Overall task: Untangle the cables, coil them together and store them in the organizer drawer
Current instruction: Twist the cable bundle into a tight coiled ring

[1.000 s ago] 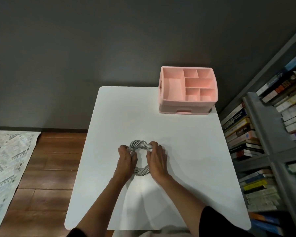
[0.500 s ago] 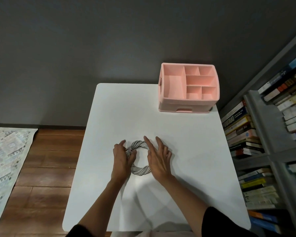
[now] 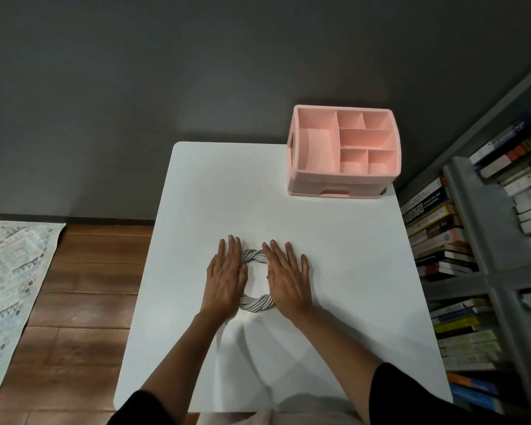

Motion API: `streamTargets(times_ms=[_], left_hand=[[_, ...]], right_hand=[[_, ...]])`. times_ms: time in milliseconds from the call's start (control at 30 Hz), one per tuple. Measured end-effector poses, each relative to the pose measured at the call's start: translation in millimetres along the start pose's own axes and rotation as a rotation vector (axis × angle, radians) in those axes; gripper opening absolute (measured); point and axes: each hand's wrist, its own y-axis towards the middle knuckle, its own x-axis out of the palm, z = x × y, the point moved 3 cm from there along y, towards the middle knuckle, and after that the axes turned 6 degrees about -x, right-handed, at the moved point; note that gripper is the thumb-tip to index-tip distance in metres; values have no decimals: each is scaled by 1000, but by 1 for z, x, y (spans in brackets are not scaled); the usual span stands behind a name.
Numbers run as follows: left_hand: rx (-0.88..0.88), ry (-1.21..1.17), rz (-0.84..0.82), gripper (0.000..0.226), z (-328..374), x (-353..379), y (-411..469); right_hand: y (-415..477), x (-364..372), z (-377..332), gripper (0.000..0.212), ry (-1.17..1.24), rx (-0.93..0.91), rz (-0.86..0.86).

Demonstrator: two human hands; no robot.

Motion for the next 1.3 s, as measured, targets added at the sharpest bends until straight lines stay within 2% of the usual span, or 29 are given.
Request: streamTargets(times_ms=[433, 833, 1033, 1300], left_hand=[[-125, 232, -81, 64, 0, 5, 9], [-135, 152, -104, 64, 5, 8, 5], [-90, 60, -132, 80, 3, 3, 5], [-93, -69, -115, 68, 6, 1, 2]], right_hand=[[7, -2, -9, 52, 8, 45, -42], [6, -1, -10, 52, -25, 92, -65], [5, -2, -6, 49, -2, 110, -70], [4, -10, -8, 52, 80, 162, -142]])
